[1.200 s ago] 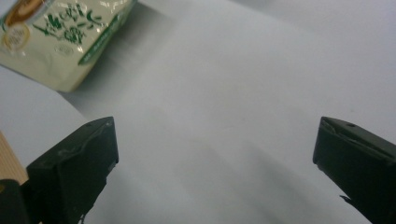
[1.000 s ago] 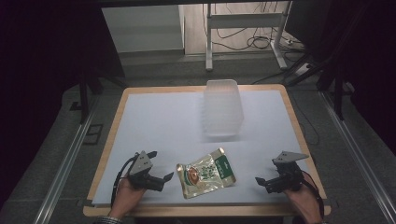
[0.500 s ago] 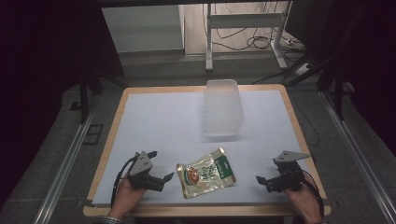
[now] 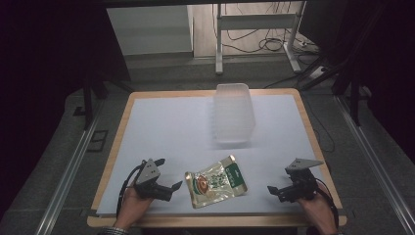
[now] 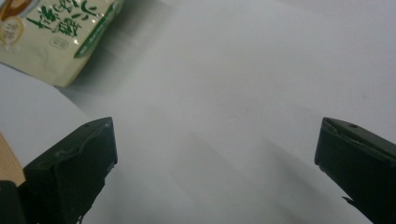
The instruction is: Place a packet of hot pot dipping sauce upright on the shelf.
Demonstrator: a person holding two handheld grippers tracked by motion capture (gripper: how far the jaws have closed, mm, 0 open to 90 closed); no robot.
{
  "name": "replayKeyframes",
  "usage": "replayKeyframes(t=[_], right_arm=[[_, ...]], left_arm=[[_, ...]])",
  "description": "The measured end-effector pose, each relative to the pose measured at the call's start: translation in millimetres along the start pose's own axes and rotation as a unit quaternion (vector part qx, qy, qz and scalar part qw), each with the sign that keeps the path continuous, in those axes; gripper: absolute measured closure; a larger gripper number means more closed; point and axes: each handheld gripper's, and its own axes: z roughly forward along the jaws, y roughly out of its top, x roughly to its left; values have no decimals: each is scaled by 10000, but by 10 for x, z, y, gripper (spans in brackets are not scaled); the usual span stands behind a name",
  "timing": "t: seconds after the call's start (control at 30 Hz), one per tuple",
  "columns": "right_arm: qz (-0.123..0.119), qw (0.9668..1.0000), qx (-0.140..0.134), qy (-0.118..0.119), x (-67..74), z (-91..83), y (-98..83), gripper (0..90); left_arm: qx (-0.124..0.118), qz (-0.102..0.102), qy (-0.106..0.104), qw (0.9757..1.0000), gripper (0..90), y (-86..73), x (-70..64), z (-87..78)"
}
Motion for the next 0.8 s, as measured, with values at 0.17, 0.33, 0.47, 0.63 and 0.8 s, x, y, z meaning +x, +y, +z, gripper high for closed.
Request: replayKeyframes(t=[0.17,0.33,0.47,0.63,0.8], right_arm=[[1,10000,-57,29,25,-4,23,0],[-212,9997,48,-79,85,25,57,0],[-265,9996,-3,-94,104,43,76,0],[-265,9996,-52,42,99,64,91,0],[-249,9994,-45,227,87,88,107,0]], left_arm=[[0,-1,-4,10000,2,-1,3,0],[7,8,-3,10000,2,0,-2,3],[-1,-1,-2,10000,2,-1,1,2],[2,-1,-12,10000,2,-1,-3,7],[3,1,-13,10000,2,-1,-1,7]])
